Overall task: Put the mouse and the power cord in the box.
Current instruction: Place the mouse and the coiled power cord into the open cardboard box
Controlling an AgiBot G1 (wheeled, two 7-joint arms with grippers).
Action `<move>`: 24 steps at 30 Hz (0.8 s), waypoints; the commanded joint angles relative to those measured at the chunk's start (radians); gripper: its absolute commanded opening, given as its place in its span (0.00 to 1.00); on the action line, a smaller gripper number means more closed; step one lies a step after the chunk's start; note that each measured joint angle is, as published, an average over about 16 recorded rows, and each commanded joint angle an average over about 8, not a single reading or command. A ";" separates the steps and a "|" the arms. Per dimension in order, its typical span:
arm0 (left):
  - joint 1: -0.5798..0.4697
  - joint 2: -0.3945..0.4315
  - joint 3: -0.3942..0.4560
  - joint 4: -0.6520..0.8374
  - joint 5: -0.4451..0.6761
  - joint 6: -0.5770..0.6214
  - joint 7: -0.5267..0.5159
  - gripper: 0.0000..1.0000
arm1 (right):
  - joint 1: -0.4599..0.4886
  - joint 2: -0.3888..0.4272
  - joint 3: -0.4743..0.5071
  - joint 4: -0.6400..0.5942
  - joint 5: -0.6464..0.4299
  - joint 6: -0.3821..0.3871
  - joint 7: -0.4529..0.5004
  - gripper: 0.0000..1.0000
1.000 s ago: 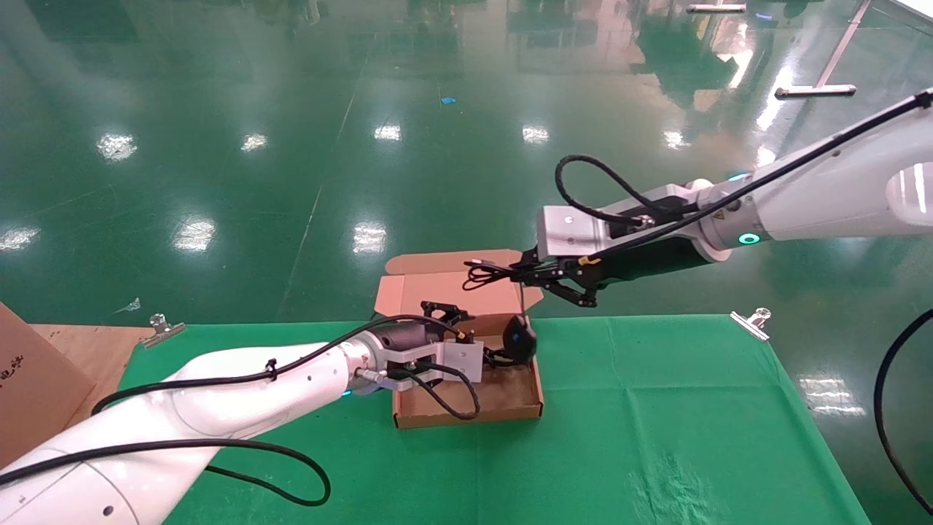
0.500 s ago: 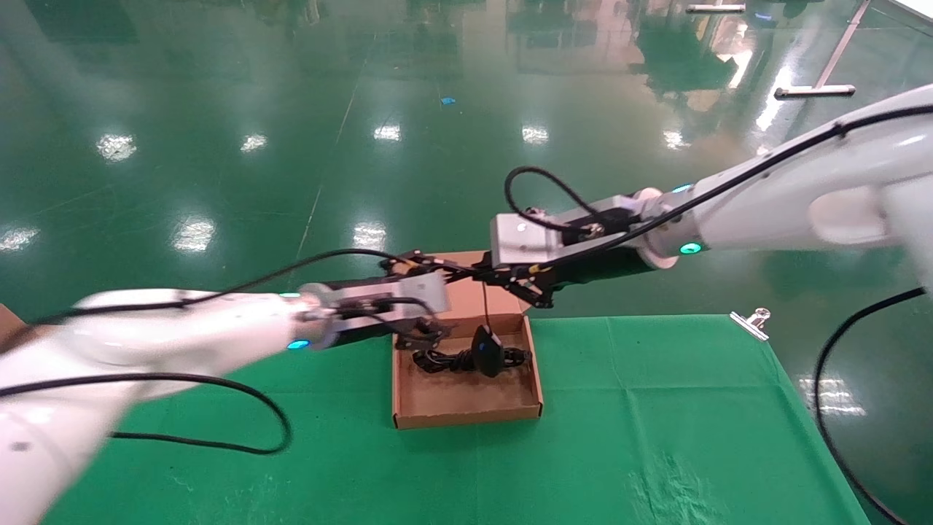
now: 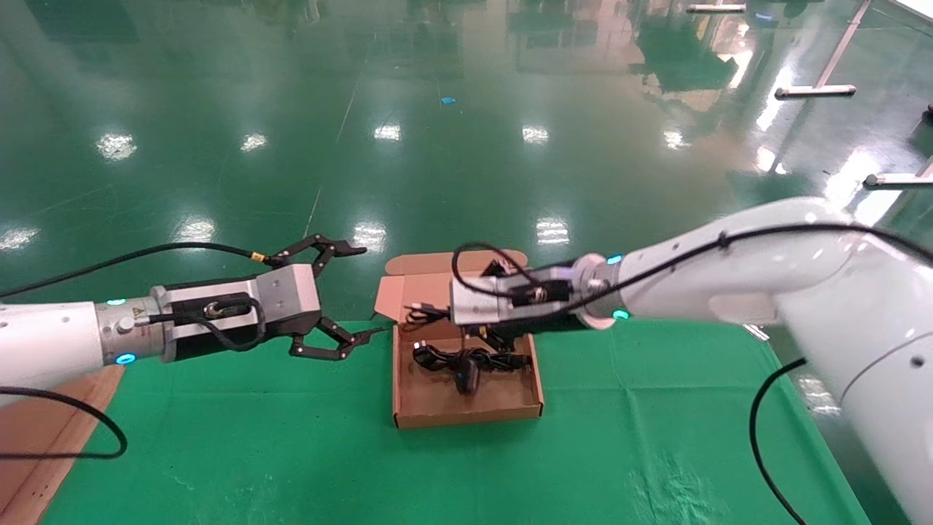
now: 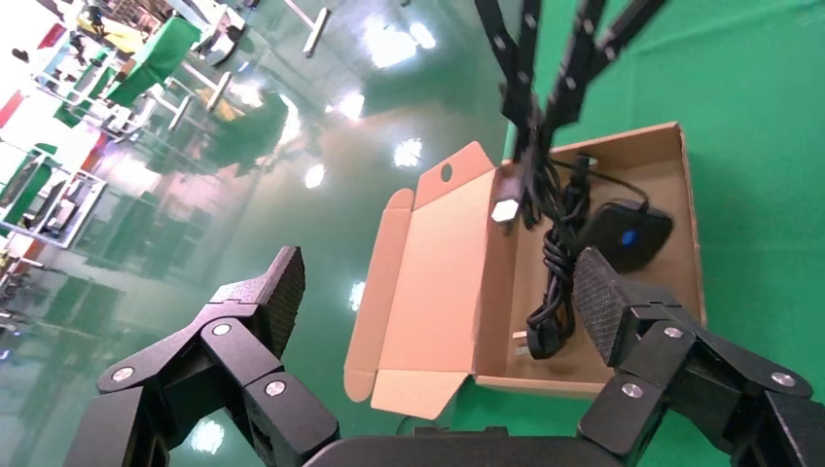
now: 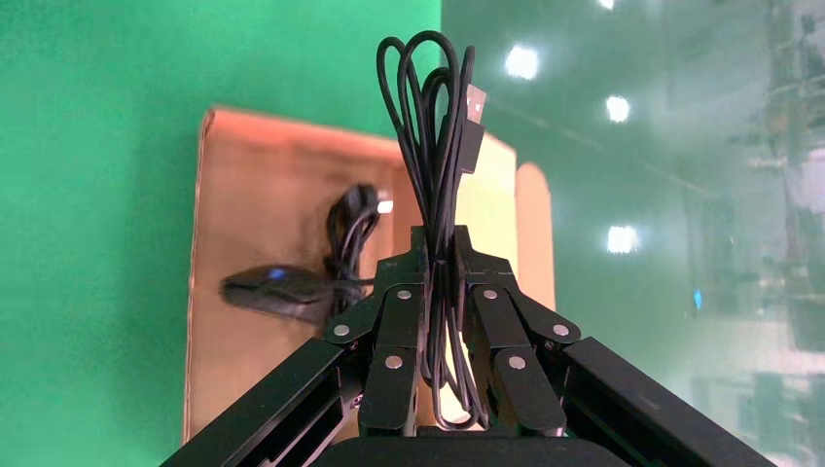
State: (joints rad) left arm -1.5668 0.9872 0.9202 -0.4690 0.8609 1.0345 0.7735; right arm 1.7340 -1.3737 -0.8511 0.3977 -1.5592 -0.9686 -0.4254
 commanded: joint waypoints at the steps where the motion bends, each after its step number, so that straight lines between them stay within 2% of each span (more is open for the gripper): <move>1: 0.009 -0.015 -0.009 -0.005 -0.011 0.001 0.010 1.00 | -0.019 0.001 -0.040 0.020 0.004 0.037 0.021 0.38; 6: 0.013 -0.026 -0.013 -0.013 -0.020 0.010 0.011 1.00 | -0.033 0.001 -0.082 0.032 0.008 0.075 0.036 0.98; 24: 0.020 -0.021 -0.020 -0.022 -0.014 0.002 -0.004 1.00 | -0.032 0.013 -0.058 0.035 0.014 0.052 0.036 1.00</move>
State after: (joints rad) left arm -1.5393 0.9600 0.8904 -0.5043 0.8447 1.0451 0.7540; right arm 1.6912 -1.3504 -0.9005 0.4458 -1.5317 -0.9239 -0.3792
